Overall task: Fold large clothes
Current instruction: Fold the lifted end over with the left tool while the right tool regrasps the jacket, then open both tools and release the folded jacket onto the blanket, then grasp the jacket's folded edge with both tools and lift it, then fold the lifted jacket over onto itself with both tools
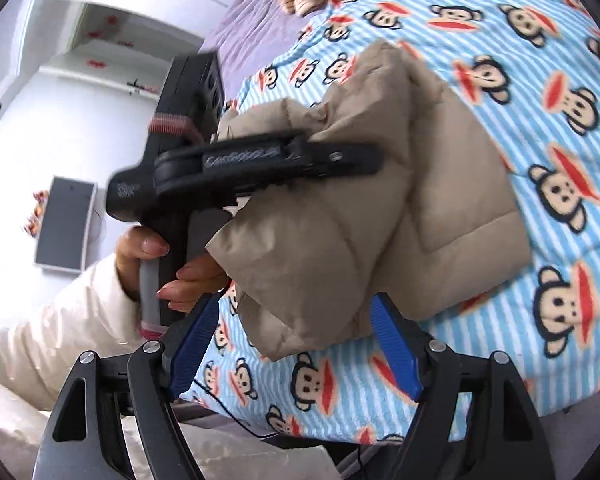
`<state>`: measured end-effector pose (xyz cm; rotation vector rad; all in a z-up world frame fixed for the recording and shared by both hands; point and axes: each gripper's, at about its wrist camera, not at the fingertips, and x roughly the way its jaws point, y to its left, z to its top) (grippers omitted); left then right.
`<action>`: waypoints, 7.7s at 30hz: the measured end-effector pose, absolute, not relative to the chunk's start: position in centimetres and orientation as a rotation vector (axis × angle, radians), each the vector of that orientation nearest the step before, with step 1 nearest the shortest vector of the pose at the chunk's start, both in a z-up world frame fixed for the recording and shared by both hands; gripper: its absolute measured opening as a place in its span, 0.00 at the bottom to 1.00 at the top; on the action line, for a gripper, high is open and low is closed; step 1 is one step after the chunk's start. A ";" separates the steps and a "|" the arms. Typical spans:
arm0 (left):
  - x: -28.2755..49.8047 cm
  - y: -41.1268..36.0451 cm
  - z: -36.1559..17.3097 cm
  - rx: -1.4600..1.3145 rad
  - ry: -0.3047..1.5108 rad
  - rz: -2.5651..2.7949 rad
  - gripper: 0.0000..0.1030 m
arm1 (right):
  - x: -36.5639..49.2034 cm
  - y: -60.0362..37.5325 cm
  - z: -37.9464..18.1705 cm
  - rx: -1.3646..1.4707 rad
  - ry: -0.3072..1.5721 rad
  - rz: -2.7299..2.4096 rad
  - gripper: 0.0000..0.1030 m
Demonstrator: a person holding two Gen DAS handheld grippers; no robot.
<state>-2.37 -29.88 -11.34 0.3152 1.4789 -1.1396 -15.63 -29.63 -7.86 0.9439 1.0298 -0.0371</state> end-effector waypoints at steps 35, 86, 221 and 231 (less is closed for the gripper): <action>1.7 -33.2 -15.6 0.488 1.091 -0.718 0.66 | -25.2 -37.7 -12.7 0.978 1.114 -0.458 0.22; -7.2 -16.9 -10.2 0.269 1.365 -0.457 0.84 | -15.1 -37.0 -12.9 0.696 1.288 -0.205 0.58; -0.3 -15.1 -10.1 -0.112 1.353 -0.675 0.78 | -5.1 -36.8 -17.4 1.165 1.295 0.255 0.52; 5.9 -2.3 -8.9 -0.101 1.319 -0.667 0.78 | -2.5 -29.2 -15.9 1.148 1.261 0.246 0.52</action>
